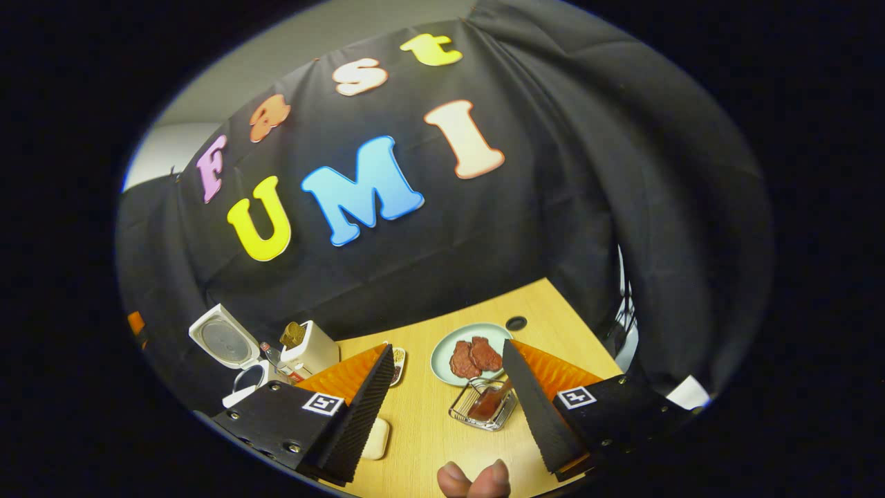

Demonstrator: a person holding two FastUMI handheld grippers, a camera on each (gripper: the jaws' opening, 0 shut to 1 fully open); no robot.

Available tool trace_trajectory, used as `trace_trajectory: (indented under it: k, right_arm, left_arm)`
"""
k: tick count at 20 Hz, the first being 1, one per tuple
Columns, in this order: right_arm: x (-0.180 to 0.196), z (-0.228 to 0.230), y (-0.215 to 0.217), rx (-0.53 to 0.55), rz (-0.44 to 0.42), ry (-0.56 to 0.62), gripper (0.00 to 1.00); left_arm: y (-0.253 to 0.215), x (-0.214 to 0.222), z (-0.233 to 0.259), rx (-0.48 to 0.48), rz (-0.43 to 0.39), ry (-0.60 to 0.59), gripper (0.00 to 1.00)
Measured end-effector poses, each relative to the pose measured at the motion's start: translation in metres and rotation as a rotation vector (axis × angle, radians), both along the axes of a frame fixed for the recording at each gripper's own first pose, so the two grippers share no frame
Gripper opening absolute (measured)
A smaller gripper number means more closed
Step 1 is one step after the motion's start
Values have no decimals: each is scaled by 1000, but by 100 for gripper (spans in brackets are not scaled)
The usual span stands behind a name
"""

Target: Close the left gripper, press the button to open the rice cooker; take a wooden spoon from the chopstick holder with the right hand, scoop a spoonful of rice and pour it into the rice cooker, then put the wooden spoon back into the chopstick holder.

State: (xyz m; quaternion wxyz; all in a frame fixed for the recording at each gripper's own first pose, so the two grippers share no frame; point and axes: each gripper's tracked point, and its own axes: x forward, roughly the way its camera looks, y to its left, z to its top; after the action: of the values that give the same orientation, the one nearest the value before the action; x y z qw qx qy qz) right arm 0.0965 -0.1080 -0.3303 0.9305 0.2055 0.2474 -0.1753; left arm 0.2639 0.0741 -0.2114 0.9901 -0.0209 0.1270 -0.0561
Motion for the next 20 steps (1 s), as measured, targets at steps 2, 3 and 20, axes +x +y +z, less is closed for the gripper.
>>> trace_trajectory:
  k: [2, 3, 20]
  right_arm:
    - [12, 29, 24, -139, 15, -20, 96]
    - [17, 43, 41, -173, 25, -24, 96]
    - [37, 115, 253, -251, 163, 19, 96]
  left_arm:
    - [27, 19, -4, -31, -8, 2, 96]
    - [44, 31, -3, -40, -8, -5, 95]
    - [248, 331, -40, 67, 239, -84, 92]
